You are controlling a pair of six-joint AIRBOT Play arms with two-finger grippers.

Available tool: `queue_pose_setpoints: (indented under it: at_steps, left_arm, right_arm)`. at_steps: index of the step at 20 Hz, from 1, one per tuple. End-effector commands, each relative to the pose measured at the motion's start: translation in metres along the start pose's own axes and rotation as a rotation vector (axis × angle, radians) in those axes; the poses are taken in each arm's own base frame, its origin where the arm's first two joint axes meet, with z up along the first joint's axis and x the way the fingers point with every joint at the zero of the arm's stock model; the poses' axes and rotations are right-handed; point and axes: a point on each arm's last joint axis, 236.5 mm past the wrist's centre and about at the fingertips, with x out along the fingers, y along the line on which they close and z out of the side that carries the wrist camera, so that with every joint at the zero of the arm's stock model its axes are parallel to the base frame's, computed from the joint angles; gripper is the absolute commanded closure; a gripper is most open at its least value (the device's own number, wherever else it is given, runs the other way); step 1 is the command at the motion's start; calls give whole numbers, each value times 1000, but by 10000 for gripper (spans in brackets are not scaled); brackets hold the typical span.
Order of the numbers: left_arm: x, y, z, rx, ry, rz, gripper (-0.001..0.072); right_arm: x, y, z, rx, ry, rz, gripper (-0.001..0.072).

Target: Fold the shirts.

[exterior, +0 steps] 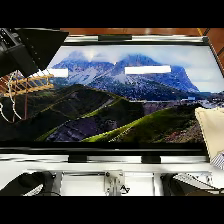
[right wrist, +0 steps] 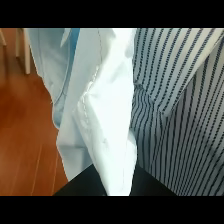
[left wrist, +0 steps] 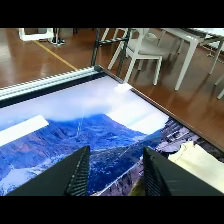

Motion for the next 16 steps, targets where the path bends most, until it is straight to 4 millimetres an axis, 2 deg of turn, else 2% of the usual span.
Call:
queue_pose_setpoints:
  at_steps: [1,3,4,5,6,9,11,16]
  left_arm:
    - [0,0,-1,-30,5,-1,314]
    - [0,0,-1,-30,5,-1,314]
    - [0,0,-1,-30,5,-1,314]
    - [0,0,-1,-30,5,-1,314]
    - [0,0,-1,-30,5,-1,314]
    - [2,3,-6,-24,17,10,313]
    - [6,11,-18,-18,44,27,312]
    - [19,37,-51,7,126,90,311]
  right_arm:
    - [5,-9,-1,6,-3,-23,660]
    - [7,-10,-5,-2,13,-27,658]
    - [7,-10,-5,-2,15,-27,599]
    - [6,-9,-7,2,24,-23,352]
    - [5,-7,-15,3,58,-15,172]
    - [-15,-21,-44,-72,206,-39,160]
    - [-32,-27,-70,-98,333,-42,160]
    - [-97,12,-146,-179,706,185,160]
